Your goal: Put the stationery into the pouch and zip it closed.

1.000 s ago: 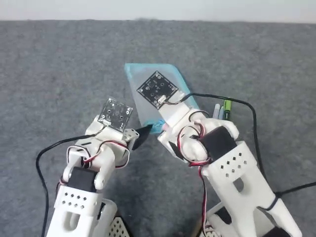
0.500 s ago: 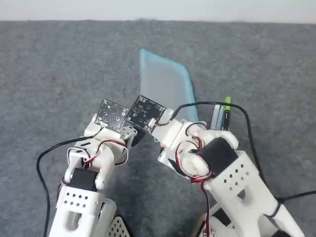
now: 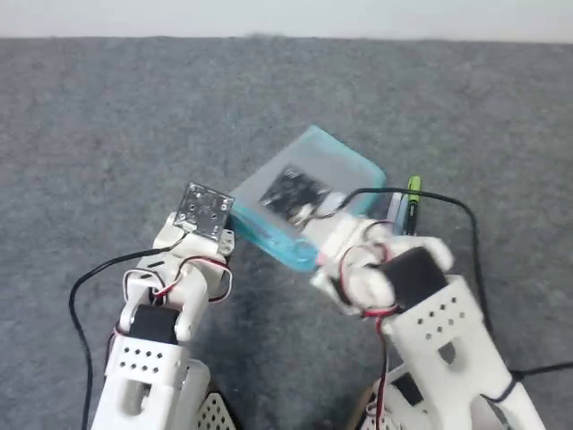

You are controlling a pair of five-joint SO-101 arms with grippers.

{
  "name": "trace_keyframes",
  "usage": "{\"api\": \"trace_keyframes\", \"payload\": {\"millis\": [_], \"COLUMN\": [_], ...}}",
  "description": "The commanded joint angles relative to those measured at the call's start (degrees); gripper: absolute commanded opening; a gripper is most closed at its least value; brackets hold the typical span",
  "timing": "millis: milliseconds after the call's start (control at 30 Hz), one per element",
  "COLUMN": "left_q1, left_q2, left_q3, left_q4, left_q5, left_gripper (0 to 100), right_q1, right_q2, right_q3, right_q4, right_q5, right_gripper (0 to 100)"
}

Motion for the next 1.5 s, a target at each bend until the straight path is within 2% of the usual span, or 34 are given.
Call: {"api": "trace_keyframes", "payload": {"millis": [0, 100, 333, 500, 733, 800, 933, 1033, 1200, 1467], "left_q1": [-5.10, -5.01, -1.32, -1.05, 0.35, 2.90, 6.07, 2.20, -6.95, -8.26], "left_q2": [-0.18, -0.18, 0.26, 0.26, 0.26, -0.18, -0.18, -0.18, -0.18, 0.09], "left_q3": [-0.48, 0.75, 1.01, 1.89, 2.33, 3.56, 4.97, 4.79, 3.12, 3.38], "left_q4": [-2.90, -3.16, -2.90, -3.25, -3.25, -3.25, -5.10, -5.27, -5.19, -5.01], "left_q5": [0.70, 0.44, 0.35, -1.41, -3.60, -6.24, -8.70, -5.01, 1.14, 2.64], "left_gripper": [1, 3, 22, 22, 22, 18, 0, 1, 1, 1], "right_q1": [9.01, 8.31, -6.37, -12.88, -16.22, -15.60, -12.88, -10.07, -0.92, 12.62], "right_q2": [-1.36, -1.98, -4.44, -7.87, -17.98, -19.65, -19.91, -19.91, -17.63, 0.57], "right_q3": [-0.18, -0.44, -1.76, -1.14, 1.76, 2.81, 5.54, 6.51, 7.38, 6.95], "right_q4": [-0.57, -0.57, -5.23, -6.73, -5.14, -4.53, -4.53, -4.53, -5.67, -15.96], "right_q5": [2.90, 2.64, -2.55, -2.20, 0.26, 0.26, 0.26, 0.26, 1.49, 1.23], "right_gripper": [0.6, 0.6, 0.6, 0.6, 0.6, 0.6, 0.6, 0.6, 0.6, 0.6]}}
